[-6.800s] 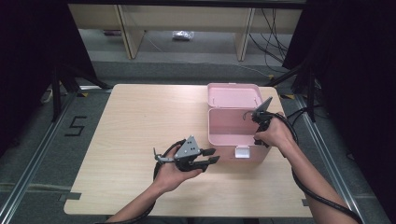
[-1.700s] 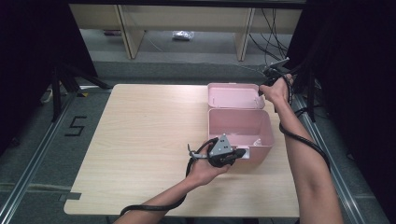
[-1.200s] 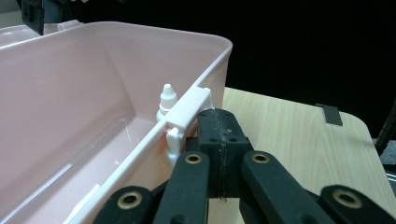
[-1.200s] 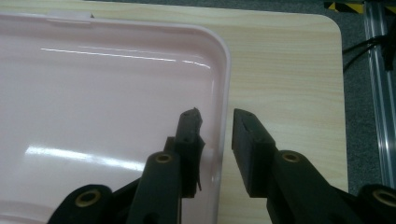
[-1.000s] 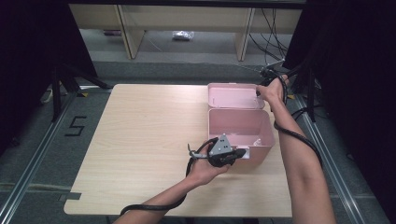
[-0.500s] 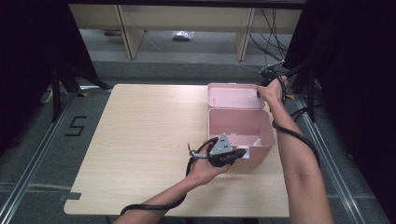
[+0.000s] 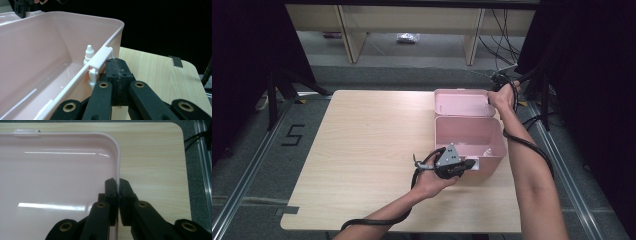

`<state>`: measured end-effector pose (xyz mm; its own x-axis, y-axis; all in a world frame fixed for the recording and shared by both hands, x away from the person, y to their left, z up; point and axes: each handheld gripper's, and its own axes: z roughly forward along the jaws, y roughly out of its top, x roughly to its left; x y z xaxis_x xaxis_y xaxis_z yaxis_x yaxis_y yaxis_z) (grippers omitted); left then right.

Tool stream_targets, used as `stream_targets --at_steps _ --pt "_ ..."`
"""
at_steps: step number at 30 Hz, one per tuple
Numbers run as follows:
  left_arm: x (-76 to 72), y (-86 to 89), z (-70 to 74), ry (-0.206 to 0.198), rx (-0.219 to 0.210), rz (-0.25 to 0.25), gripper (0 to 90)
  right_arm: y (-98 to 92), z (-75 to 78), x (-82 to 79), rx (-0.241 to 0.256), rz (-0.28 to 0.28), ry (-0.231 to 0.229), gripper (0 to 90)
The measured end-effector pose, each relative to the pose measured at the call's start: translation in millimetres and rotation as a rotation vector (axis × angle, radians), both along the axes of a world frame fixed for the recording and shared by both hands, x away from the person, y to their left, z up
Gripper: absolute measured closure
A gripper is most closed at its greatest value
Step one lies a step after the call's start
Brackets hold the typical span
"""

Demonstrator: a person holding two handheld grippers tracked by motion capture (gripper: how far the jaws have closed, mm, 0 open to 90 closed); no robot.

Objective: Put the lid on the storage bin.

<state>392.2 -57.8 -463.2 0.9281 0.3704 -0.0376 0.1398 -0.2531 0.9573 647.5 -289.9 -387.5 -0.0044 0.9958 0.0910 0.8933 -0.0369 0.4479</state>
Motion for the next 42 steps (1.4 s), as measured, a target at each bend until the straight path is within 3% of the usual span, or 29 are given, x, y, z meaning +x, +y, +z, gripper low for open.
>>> stream_targets --at_steps 7,11,13,19,20,25,26,30,34,35,37,39,41,42 --pt "0.0 -0.2 0.4 0.002 0.003 0.001 90.0 -1.9 1.1 -0.9 -0.004 0.0 -0.029 88.9" --pt "-0.1 -0.3 0.6 0.003 0.004 0.002 90.0 0.0 3.7 -2.4 0.02 -0.025 -0.016 89.1" --pt "-0.3 -0.4 0.7 0.004 0.004 0.003 90.0 -2.1 3.7 -2.6 -0.004 0.0 -0.033 89.2" --pt "-1.0 0.0 1.3 0.005 0.014 0.009 90.0 0.5 7.2 -4.5 0.018 -0.027 -0.029 89.3" --pt "-1.1 0.0 1.2 0.004 0.014 0.009 90.0 -1.0 7.3 -4.5 0.003 -0.005 -0.037 89.4" --pt "-1.2 0.0 1.4 0.004 0.016 0.009 90.0 -0.6 8.5 -5.6 -0.001 -0.013 -0.052 89.4" --pt "-1.3 0.0 1.4 0.003 0.016 0.009 90.0 1.2 9.3 -6.4 0.021 -0.034 -0.043 89.4" --pt "-1.2 0.0 1.5 0.004 0.017 0.009 90.0 -1.7 11.1 -6.8 -0.006 -0.001 -0.058 89.5" --pt "-1.8 -0.1 1.1 0.014 0.011 0.015 90.0 -1.1 12.6 -7.8 0.0 -0.009 -0.071 89.5" --pt "-1.5 0.0 1.2 0.008 0.014 0.014 90.0 0.7 13.7 -8.9 0.021 -0.03 -0.063 89.5" --pt "-0.6 0.5 1.9 0.003 0.02 0.007 90.0 -2.3 14.4 -9.0 -0.003 0.005 -0.085 89.5" --pt "-1.4 0.2 1.5 0.007 0.016 0.009 90.0 -2.8 15.6 -9.8 -0.006 0.005 -0.1 89.6" --pt "-1.8 0.2 1.4 0.008 0.016 0.01 90.0 0.2 18.4 -11.6 0.027 -0.034 -0.074 89.5" --pt "-1.7 0.4 1.5 0.009 0.017 0.009 90.0 -2.1 19.2 -11.8 0.009 -0.011 -0.082 89.5"
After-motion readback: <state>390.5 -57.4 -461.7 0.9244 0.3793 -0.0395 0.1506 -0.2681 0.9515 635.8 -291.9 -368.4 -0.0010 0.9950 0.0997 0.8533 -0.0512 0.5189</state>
